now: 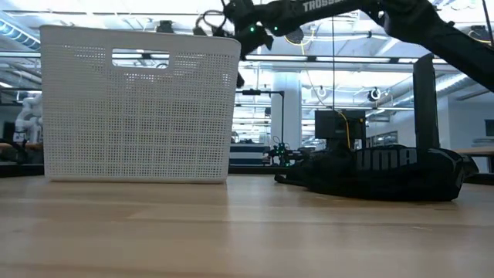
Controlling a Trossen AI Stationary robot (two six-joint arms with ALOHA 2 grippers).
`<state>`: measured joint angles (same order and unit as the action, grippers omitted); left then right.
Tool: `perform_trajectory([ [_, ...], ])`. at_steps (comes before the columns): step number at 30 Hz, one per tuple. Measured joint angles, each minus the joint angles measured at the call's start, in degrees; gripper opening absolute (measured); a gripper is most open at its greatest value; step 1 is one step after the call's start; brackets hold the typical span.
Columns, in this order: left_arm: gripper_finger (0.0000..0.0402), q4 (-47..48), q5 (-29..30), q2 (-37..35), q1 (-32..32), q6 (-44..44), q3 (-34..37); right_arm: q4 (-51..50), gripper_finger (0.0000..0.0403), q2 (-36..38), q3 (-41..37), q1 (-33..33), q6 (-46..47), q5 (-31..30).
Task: Sort clothes
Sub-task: Put the gray short into the white laundry bin
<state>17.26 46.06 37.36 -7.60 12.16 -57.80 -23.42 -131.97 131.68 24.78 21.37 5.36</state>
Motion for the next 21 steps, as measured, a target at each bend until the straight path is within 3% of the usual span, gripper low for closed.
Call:
perform_trajectory([
  [4, 0.0145, -0.2, 0.0, 0.1, 1.6, 0.5, 0.0, -6.1, 0.0004, -0.2, 0.0, -0.1, -3.0, -1.9],
  [13, 0.0145, -1.1, 0.1, 0.4, 5.5, 2.5, 0.0, -14.9, 0.0004, -0.1, 0.0, -0.9, -23.3, -11.6],
  [17, 0.0145, -1.3, 0.2, 0.8, 6.8, 5.2, 0.0, -15.4, 0.0011, -0.1, 0.0, -1.5, -30.6, -11.5],
  [21, 0.0145, -1.3, 0.2, 1.2, 7.4, 6.2, 0.0, -12.7, 0.0036, -0.1, 0.0, -1.8, -31.3, -11.3],
])
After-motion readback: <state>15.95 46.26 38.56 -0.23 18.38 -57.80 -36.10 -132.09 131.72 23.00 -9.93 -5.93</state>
